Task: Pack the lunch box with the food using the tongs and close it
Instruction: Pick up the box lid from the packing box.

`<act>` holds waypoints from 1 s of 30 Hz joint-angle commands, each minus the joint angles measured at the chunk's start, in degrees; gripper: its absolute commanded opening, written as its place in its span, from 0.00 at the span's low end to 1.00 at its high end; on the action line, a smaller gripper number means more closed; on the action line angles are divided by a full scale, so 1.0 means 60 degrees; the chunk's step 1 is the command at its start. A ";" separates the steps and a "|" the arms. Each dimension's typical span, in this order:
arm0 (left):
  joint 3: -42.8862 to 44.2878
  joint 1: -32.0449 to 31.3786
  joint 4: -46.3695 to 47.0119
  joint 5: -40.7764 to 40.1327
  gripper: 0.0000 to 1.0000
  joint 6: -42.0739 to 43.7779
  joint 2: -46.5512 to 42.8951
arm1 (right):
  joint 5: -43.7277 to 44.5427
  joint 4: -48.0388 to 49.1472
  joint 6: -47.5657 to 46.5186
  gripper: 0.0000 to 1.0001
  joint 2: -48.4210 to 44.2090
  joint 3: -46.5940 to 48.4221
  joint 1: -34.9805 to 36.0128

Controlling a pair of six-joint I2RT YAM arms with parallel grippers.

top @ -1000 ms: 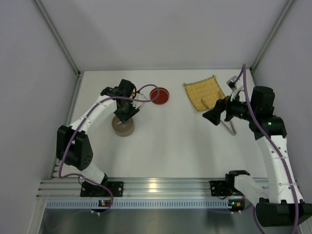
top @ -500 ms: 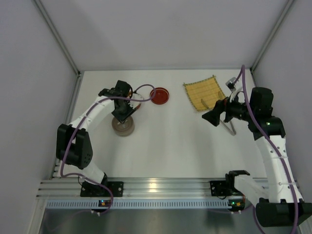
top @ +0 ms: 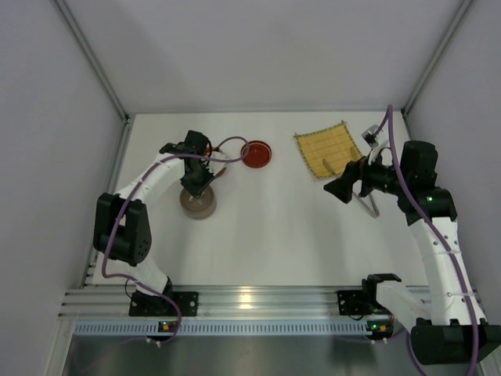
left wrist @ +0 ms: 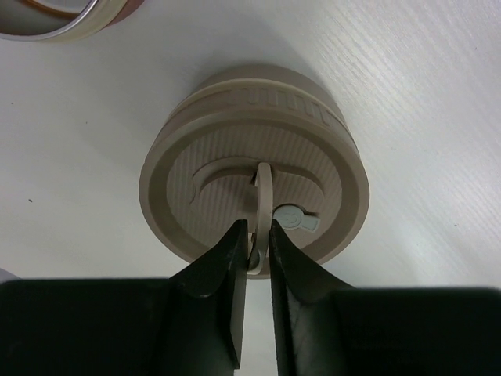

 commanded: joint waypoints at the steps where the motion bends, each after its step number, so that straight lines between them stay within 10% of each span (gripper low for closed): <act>1: -0.0001 0.0045 0.0326 0.0252 0.20 0.0023 0.0036 | -0.0246 0.0590 0.0046 1.00 -0.0141 -0.0045 -0.0140; 30: 0.1713 0.0323 -0.1988 0.0911 0.00 -0.2083 -0.0198 | -0.0232 0.0575 0.0060 0.99 -0.0244 0.0027 -0.0140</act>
